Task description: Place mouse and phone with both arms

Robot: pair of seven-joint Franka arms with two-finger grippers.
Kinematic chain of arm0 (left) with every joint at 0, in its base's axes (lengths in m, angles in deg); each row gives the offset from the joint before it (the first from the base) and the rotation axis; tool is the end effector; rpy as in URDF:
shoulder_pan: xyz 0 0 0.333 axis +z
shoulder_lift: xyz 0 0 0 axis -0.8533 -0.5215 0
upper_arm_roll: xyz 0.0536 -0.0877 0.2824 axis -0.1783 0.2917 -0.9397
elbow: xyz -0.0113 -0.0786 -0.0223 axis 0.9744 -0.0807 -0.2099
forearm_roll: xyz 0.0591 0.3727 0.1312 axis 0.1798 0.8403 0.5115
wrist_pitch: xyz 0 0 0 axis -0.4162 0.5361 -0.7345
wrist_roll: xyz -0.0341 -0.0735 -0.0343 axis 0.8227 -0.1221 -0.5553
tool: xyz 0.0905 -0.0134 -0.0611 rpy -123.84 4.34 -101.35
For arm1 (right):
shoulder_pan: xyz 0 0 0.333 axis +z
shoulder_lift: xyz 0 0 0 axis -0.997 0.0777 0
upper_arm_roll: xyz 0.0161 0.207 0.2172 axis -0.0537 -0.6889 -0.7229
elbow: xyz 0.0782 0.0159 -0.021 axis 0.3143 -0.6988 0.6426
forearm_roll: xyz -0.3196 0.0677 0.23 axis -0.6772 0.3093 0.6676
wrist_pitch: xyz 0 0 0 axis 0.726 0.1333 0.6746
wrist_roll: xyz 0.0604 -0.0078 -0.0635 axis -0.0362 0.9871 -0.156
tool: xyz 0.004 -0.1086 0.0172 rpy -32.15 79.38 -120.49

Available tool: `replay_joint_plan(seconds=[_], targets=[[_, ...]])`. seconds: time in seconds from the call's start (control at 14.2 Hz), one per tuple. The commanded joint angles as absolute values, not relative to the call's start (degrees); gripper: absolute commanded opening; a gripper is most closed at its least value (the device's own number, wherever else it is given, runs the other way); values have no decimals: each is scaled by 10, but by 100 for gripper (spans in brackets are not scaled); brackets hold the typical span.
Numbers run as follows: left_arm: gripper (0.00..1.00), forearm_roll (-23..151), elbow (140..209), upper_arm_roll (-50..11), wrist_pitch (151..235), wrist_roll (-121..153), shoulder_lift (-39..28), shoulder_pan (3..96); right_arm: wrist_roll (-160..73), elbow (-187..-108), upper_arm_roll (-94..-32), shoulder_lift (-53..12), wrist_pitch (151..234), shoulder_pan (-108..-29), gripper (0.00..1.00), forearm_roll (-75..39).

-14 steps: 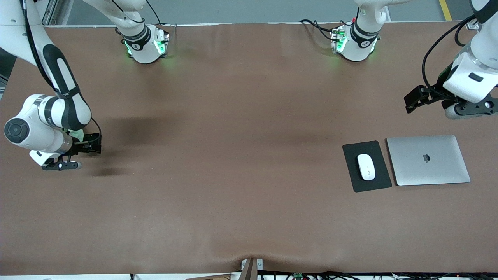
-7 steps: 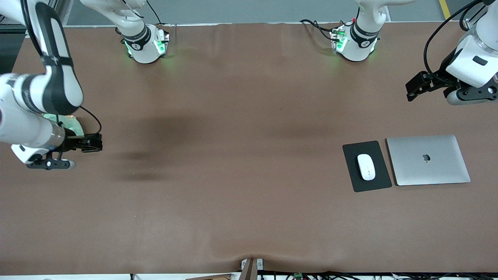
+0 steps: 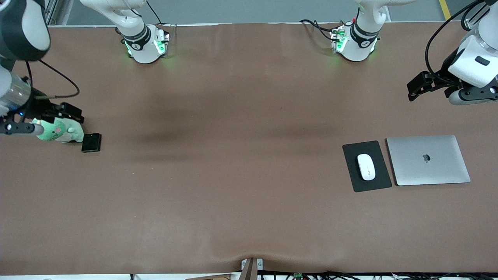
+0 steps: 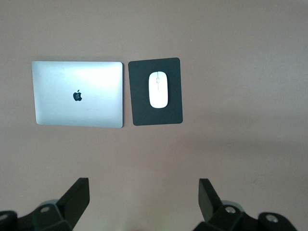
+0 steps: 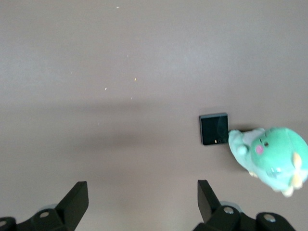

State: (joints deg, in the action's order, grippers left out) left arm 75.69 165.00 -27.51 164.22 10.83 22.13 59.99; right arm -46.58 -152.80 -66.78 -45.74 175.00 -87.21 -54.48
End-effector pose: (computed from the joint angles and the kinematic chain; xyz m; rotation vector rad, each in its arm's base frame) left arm 0.5410 -0.0814 0.6192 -3.0842 -0.0828 -0.0054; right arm 0.5506 -0.0306 0.5196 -3.1203 0.0347 0.1070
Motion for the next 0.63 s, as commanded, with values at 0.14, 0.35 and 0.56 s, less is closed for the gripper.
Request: replay_joint_plan(seconds=[0.14, 0.35, 0.56], targets=[[100, 744, 1656, -279, 1630, 124, 234, 601, -494, -1442, -664, -466, 1673, -870, 100, -539], [100, 726, 1656, -279, 1622, 124, 234, 601, -539, -1378, -666, -463, 1613, -870, 100, -539], [100, 727, 1655, -280, 1616, 124, 235, 601, -538, -1366, -665, -463, 1618, -862, 100, -541]])
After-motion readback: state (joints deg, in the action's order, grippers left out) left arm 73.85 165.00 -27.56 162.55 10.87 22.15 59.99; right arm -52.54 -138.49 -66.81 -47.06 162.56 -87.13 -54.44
